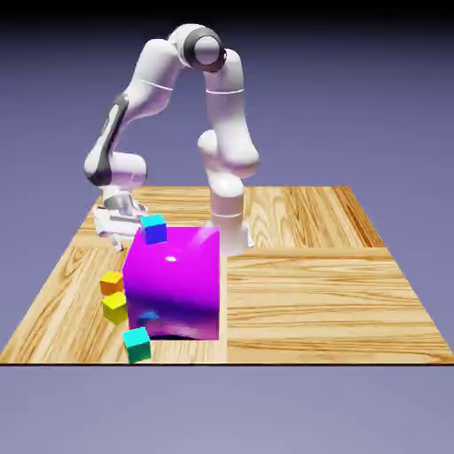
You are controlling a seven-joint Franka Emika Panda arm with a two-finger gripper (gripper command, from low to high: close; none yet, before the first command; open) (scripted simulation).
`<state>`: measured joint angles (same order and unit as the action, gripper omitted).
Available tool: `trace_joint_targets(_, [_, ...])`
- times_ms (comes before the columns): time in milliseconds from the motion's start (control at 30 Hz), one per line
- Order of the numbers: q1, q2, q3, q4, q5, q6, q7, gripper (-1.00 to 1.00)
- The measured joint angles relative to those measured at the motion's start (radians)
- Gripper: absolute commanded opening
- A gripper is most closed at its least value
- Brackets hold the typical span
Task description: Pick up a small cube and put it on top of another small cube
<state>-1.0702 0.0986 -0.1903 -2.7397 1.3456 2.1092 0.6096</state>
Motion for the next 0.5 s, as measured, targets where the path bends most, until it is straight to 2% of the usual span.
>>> trace_joint_targets(300, [-0.192, 0.184, -0.001, 0.003, 0.391, -0.213, 0.041, 0.00])
trace_joint_targets(500, [-0.195, 0.296, 0.054, -0.014, 0.652, -0.297, 0.148, 0.00])
